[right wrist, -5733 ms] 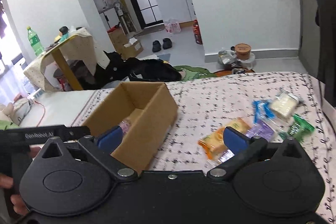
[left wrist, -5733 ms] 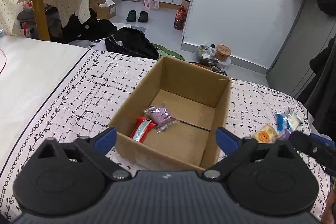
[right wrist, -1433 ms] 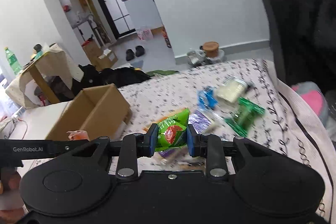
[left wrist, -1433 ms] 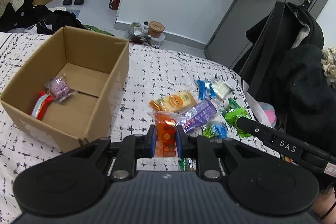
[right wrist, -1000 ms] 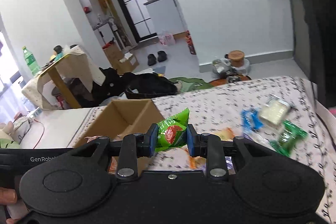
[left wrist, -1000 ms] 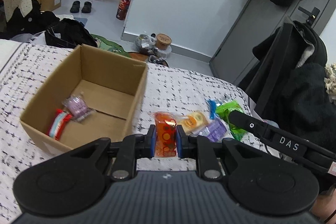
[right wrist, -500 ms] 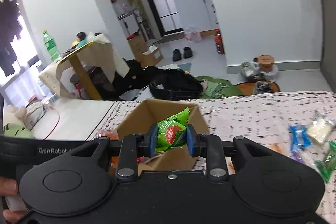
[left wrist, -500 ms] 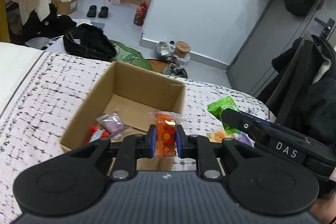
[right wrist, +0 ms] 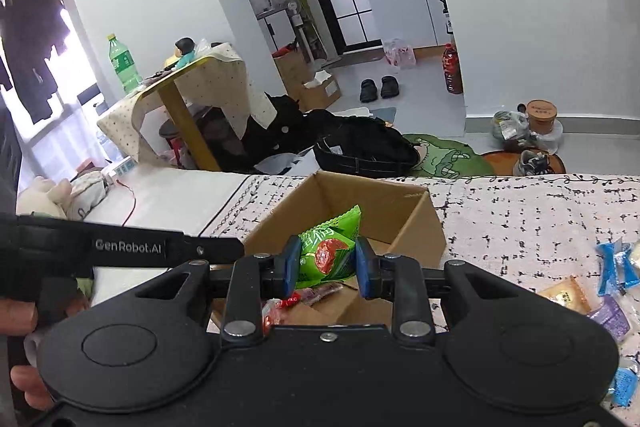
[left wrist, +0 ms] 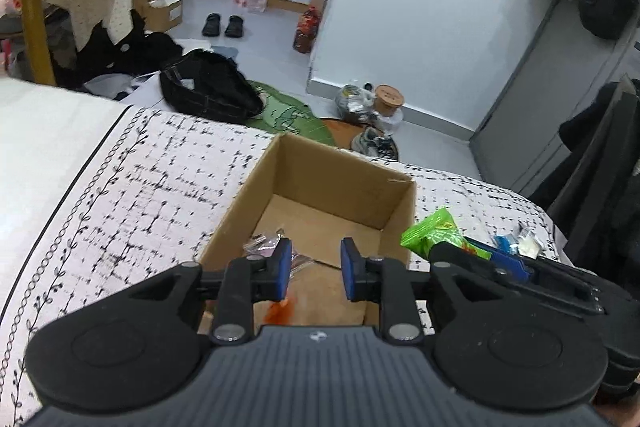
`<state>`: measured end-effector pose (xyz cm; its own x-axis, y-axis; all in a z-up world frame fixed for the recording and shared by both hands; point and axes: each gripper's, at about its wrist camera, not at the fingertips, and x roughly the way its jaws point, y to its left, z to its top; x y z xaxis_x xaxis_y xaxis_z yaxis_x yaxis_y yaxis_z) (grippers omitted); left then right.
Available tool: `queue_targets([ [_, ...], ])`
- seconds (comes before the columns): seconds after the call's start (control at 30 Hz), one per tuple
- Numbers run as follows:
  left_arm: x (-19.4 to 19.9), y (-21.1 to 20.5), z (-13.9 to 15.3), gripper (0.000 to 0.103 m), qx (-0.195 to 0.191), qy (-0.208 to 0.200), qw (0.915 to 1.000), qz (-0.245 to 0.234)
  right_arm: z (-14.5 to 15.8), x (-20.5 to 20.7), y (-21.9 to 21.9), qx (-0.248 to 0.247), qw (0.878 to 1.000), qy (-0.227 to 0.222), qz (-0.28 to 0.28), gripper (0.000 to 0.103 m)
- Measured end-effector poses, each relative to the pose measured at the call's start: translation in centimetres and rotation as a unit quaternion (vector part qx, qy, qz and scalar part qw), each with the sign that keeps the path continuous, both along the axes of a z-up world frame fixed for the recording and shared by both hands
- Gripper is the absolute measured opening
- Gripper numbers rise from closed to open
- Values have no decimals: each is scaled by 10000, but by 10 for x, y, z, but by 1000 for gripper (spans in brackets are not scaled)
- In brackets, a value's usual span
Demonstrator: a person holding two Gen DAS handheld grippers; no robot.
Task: Organize snacks
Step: 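Carry both packets over the cardboard box and open both tools to drop them, then move both open tools back from the box to the snack pile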
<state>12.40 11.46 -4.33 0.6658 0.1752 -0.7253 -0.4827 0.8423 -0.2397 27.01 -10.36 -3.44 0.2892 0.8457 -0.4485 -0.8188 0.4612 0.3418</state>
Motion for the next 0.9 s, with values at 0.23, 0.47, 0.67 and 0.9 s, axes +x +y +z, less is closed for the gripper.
queue_targets([
  [0.23,-6,-2,1,52,118,108,9998,132,2,-3,-4,45,9998,-148,-125,55],
  [0.47,-7,-2,-3,72,55,300,9991,277,4,7,-30,43,9983,-69,-577,83],
  [0.67,-4,-13,-3,79,31,338,9991,262,6,9,-49,39,9967,-76,-804,94],
  [0.9,-3,-28,2,97,120,171,9997,103,3,9,-63,-12,9960,-143,-882,102],
])
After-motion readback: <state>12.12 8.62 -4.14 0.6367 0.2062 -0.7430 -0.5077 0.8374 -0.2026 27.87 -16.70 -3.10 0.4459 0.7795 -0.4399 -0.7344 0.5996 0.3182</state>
